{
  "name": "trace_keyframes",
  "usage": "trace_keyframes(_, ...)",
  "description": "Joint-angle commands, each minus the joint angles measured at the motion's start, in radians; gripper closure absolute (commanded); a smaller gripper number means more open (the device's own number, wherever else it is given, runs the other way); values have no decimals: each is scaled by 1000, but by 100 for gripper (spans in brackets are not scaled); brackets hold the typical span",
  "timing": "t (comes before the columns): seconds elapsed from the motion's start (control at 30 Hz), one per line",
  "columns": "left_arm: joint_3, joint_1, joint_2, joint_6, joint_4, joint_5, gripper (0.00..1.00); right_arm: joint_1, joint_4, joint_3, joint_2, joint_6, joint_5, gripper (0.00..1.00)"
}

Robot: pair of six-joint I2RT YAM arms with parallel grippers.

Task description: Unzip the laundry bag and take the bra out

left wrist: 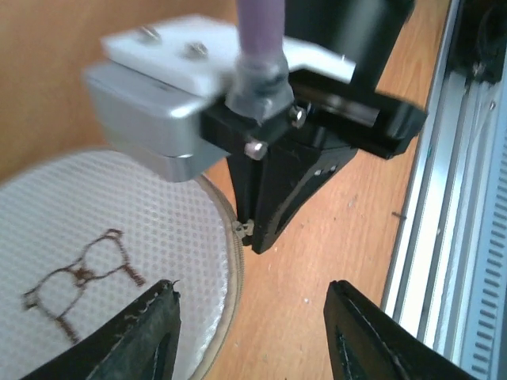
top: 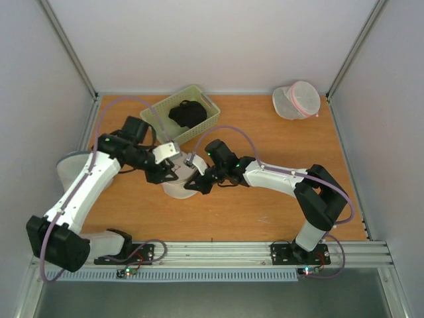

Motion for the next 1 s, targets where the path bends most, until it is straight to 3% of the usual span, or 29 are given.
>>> trace_keyframes(0.0,-25,-104,59,78,30,-158,50,-3,33,36,10,18,-54,99)
trace_keyframes(0.13,-32,-136,94,191,-6,-144,45,-3,29,39,16,19,-43,99)
trace_keyframes(0.27,-69,-167,120,198,48,-227,52,-3,28,44,18,17,-45,99)
trace_keyframes(0.37,-95,-171,130,205,86,-272,64,-3,24,48,15,15,-44,99)
trace_keyframes(0.53,-121,-172,137,196,156,-332,65,-3,25,47,10,8,-50,99)
trace_keyframes(0.63,-132,-171,143,183,195,-366,75,-3,25,47,8,6,-53,99)
trace_keyframes(0.97,-144,-162,153,170,259,-447,81,-3,16,47,1,-3,-58,99)
